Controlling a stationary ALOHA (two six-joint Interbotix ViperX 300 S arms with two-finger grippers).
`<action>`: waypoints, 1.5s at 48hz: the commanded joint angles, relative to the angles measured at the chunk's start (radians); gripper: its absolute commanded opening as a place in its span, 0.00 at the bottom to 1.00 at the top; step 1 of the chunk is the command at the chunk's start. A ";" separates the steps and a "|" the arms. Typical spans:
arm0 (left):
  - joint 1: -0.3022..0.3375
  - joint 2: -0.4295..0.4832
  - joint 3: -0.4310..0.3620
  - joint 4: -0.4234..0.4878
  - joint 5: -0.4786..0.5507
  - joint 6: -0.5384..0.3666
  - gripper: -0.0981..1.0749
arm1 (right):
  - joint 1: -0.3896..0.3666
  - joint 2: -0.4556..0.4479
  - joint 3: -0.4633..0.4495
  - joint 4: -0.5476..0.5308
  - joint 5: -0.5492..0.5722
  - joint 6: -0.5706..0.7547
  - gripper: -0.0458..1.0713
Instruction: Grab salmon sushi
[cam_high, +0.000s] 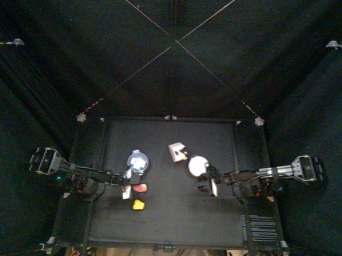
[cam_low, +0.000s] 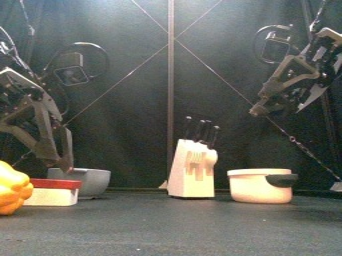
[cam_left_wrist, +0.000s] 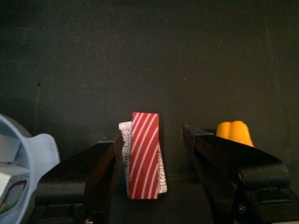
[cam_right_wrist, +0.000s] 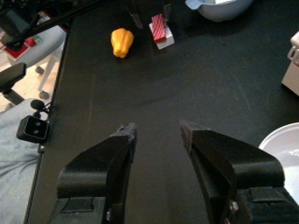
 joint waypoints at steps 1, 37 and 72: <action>0.000 0.021 -0.032 0.005 -0.003 0.000 0.85 | 0.002 -0.005 -0.021 0.002 -0.008 0.002 0.77; 0.002 0.098 -0.057 0.009 0.000 0.002 0.85 | 0.005 -0.005 -0.021 0.002 -0.008 0.002 0.77; -0.035 0.080 -0.270 0.193 0.540 -0.089 0.85 | 0.006 -0.005 -0.021 0.003 -0.006 0.005 0.77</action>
